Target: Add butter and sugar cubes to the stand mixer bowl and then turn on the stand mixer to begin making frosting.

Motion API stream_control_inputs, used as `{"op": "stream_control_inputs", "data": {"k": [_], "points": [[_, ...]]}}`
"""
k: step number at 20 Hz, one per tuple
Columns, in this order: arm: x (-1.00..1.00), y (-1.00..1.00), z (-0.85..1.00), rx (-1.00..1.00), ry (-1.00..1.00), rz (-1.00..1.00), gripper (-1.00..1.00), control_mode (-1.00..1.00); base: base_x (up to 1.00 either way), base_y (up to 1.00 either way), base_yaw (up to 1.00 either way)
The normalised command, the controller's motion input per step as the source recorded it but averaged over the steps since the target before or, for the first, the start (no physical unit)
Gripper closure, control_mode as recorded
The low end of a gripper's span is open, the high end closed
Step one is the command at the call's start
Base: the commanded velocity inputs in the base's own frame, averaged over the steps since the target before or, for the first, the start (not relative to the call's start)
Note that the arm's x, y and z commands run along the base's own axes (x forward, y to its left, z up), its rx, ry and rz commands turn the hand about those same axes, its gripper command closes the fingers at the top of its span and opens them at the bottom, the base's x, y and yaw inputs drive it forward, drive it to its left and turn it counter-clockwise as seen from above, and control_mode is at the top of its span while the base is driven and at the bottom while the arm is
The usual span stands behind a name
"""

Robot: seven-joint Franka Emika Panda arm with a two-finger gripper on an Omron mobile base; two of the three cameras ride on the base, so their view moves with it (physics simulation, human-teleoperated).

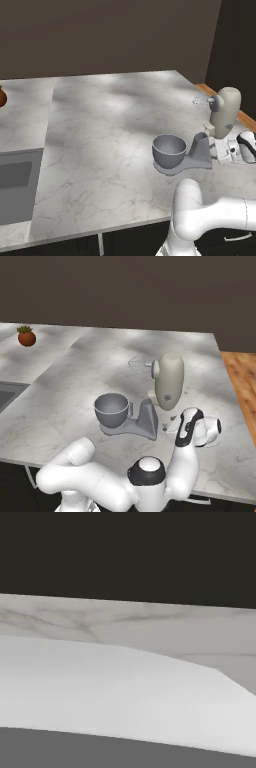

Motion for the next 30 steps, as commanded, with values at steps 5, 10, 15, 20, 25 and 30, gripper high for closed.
{"op": "stream_control_inputs", "data": {"k": [5,10,15,20,25,30], "points": [[0.10,0.00,-0.19,0.01,0.00,0.00,-1.00,-1.00,0.00,0.00,0.00],[0.12,0.00,-0.16,0.01,0.00,0.00,-1.00,-1.00,0.00,0.00,0.00],[0.01,0.00,-0.11,0.03,0.00,0.01,-1.00,-1.00,0.00,0.00,0.00],[0.00,0.04,-0.12,0.03,0.00,0.02,-1.00,-1.00,0.00,0.00,0.00],[0.00,0.13,-0.09,0.02,0.00,0.02,-1.00,-1.00,0.00,0.00,0.00],[-0.02,0.16,-0.08,0.02,0.00,0.01,-1.00,-1.00,0.00,0.00,0.00]]}}
